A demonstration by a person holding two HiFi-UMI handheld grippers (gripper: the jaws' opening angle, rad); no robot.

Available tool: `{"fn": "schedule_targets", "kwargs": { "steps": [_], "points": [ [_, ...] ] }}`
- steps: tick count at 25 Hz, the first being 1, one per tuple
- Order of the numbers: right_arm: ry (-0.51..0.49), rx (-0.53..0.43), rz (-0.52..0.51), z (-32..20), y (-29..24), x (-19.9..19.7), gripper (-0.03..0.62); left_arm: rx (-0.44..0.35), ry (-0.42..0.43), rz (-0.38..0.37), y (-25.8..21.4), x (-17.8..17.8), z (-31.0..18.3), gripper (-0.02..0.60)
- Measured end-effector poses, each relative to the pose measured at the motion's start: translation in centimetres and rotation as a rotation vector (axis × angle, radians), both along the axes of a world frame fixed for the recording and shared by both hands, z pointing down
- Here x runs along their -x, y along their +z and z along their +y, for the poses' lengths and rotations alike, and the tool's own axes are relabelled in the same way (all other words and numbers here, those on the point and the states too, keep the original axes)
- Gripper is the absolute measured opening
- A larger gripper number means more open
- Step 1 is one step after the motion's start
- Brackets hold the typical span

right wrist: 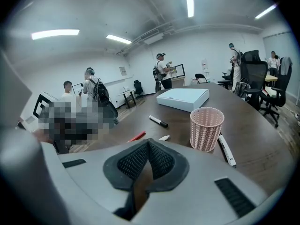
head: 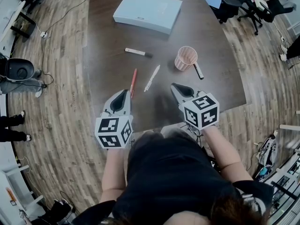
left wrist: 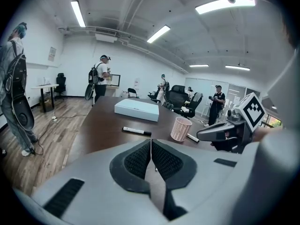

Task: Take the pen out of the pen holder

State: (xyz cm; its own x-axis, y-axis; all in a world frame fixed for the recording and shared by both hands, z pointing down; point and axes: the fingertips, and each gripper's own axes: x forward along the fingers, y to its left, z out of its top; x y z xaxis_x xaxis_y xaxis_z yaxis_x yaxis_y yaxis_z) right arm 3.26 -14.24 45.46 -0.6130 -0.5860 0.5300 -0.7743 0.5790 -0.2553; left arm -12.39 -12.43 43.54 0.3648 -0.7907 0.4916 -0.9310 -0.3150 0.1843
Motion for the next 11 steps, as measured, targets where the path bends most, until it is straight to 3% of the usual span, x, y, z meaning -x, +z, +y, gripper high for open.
{"fn": "schedule_targets", "kwargs": {
  "steps": [11],
  "points": [
    [0.004, -0.014, 0.008, -0.45, -0.33, -0.18, 0.018, 0.026, -0.004, -0.007, 1.0, 0.2, 0.43, 0.034]
  ]
}}
